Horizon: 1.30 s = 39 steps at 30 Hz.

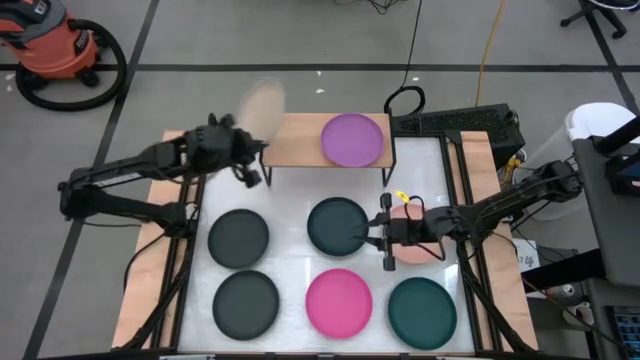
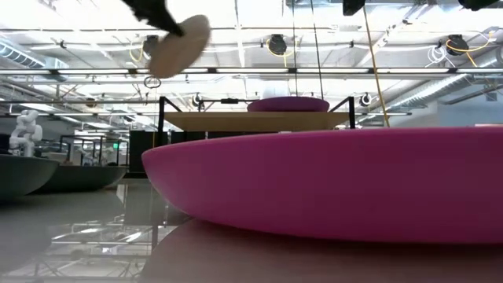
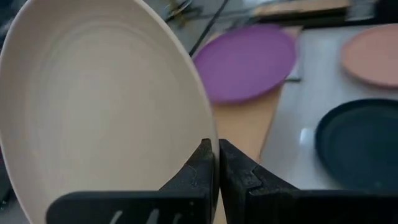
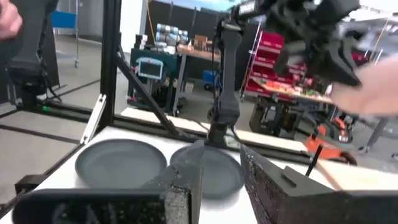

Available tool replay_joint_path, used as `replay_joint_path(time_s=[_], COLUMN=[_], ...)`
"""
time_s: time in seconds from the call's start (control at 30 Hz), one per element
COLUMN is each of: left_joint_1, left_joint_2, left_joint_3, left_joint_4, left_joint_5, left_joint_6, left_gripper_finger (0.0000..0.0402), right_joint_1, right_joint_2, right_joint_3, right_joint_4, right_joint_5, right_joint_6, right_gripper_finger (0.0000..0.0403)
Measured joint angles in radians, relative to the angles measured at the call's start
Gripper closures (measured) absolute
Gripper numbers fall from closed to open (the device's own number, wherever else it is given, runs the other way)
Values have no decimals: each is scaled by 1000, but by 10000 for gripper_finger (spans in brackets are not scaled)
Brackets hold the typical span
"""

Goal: Place and stack plates onto a shelf
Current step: Stack the light brown plate on top of the purple plate on top of the shelf

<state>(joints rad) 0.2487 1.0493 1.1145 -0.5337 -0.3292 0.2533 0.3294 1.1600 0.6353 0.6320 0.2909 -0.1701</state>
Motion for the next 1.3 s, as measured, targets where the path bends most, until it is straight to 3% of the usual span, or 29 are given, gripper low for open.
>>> replay_joint_path(time_s=[0.2,0.3,0.47,0.63,0.93,1.1,1.3], left_joint_1=[-10,-10,-28,-36,-23,-24,-40], left_joint_2=[222,350,527,653,714,714,699], left_joint_3=[32,108,244,339,363,363,363], left_joint_4=[231,237,211,185,173,163,169], left_joint_5=[94,99,205,175,163,144,-28], left_joint_6=[213,284,405,508,526,504,521], left_gripper_finger=[391,391,386,378,366,305,227], right_joint_1=[2,9,58,112,146,146,144], right_joint_2=[-58,-91,-179,-275,-292,-292,-292], right_joint_3=[0,0,0,0,0,0,0], right_joint_4=[-26,-61,-144,-176,-220,-215,-218], right_joint_5=[-3,-3,-3,-3,1,2,3], right_joint_6=[-6,-5,17,-1,-25,-33,-33], right_gripper_finger=[316,316,316,316,316,316,316])
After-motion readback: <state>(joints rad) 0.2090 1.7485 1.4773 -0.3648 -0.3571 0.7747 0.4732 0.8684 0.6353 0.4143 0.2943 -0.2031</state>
